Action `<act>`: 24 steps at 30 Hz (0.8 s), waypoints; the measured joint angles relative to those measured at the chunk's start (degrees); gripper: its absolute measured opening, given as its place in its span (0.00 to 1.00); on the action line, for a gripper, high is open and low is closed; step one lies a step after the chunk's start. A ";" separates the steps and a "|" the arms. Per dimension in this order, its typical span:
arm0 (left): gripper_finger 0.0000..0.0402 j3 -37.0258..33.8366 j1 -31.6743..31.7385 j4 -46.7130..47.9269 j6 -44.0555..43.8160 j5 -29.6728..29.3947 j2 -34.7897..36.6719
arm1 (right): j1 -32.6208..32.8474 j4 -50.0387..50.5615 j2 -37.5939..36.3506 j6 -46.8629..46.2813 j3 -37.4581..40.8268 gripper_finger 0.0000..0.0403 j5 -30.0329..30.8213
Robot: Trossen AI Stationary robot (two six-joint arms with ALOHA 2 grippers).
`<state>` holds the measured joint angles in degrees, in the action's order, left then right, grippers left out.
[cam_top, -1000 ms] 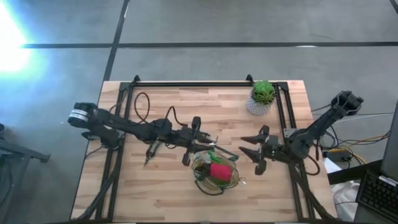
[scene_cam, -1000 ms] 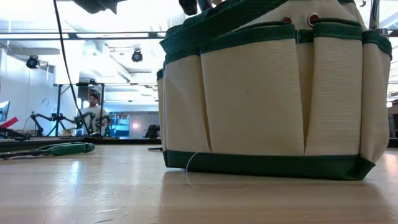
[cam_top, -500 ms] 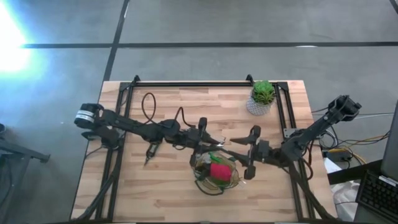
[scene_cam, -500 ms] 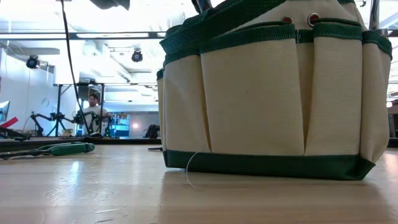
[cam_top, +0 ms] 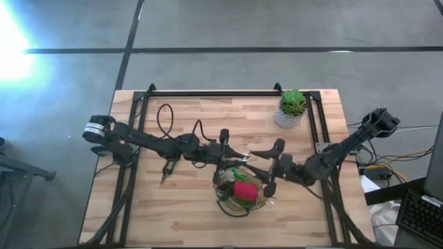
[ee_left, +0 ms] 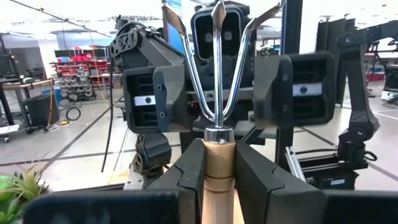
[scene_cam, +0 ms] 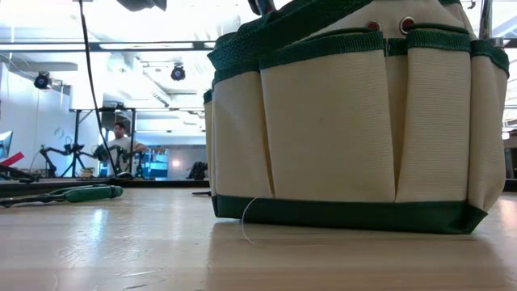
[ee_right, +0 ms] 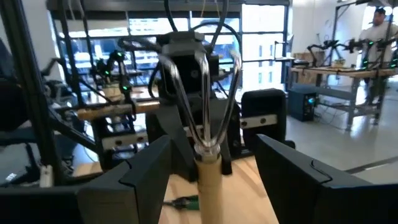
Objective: Pick & Place Garden tools in Gardening bag
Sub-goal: Put the brown hand rake into the white gardening bag
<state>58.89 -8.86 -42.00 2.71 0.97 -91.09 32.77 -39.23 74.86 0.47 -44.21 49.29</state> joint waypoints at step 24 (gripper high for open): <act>0.15 0.02 -0.25 -1.88 1.68 1.84 -0.03 | -4.15 -0.81 1.62 -3.22 -0.60 0.48 -6.49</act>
<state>58.91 -9.11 -43.88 4.38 2.81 -91.12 28.62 -40.04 76.47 -2.75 -44.81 42.81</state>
